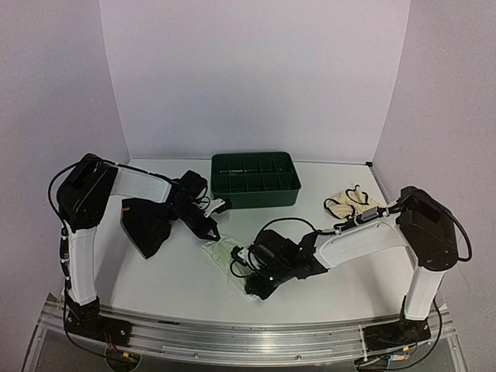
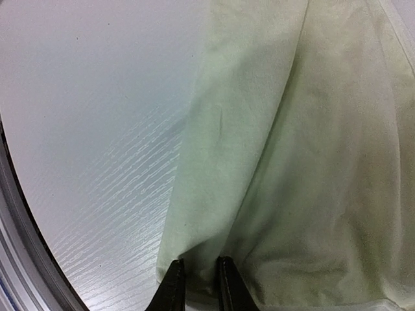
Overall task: Roll the underwear
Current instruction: Fold the underwear at the center of the board.
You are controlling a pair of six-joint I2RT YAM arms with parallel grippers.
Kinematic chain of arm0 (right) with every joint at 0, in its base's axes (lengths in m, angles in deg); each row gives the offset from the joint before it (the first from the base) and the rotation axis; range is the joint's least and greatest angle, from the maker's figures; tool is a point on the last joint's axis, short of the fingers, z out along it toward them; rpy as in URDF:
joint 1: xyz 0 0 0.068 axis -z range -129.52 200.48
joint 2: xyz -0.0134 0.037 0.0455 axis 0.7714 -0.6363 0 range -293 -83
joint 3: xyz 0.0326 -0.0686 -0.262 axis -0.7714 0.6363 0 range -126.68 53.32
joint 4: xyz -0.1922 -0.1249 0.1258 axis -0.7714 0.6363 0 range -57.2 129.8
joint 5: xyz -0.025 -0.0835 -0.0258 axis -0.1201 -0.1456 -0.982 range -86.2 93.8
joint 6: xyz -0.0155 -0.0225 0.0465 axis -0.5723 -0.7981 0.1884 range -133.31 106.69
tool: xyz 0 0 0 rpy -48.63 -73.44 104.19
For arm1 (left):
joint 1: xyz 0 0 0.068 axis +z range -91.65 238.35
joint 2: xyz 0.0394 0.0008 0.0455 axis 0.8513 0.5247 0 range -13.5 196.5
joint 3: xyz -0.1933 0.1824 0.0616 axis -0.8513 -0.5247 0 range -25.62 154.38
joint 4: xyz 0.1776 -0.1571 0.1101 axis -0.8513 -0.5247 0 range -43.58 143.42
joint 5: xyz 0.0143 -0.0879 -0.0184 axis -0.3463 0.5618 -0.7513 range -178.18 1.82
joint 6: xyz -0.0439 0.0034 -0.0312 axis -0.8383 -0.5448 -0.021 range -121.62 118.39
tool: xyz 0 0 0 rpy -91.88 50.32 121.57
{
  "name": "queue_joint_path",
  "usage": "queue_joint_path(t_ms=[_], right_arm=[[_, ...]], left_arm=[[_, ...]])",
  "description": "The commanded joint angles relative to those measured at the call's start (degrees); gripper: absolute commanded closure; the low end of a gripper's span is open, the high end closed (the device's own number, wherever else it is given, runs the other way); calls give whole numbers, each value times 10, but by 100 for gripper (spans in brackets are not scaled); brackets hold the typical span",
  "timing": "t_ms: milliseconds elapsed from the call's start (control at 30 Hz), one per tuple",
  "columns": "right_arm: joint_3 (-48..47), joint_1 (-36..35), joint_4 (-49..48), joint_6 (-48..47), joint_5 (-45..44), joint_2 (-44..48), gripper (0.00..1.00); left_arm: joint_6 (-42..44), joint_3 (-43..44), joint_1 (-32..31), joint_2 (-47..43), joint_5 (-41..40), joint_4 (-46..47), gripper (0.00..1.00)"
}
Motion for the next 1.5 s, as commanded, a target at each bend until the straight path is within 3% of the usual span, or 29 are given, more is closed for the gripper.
queue_joint_path(t_ms=[0, 200, 467, 700, 767, 1067, 1267, 1467], right_arm=[[-34, -5, 50, -14, 7, 26, 82], [-52, 14, 49, 20, 1, 75, 78], [3, 82, 70, 90, -45, 151, 75], [1, 124, 140, 162, -77, 123, 53], [-3, 128, 142, 178, -63, 107, 52], [2, 137, 143, 224, 10, 52, 55], [13, 137, 148, 240, 20, 39, 72], [23, 138, 159, 259, 26, 46, 75]], left_arm=[[33, 3, -20, -4, 9, 3, 90], [56, 26, -20, -7, -31, -9, 75], [65, 44, -20, -21, -70, -15, 60], [86, 68, -20, -37, -91, -43, 45], [98, 77, -20, -41, -94, -52, 41], [133, 82, -38, -79, -72, -99, 44], [124, 29, -59, -86, -46, -115, 50], [118, 14, -79, -80, -43, -90, 51]])
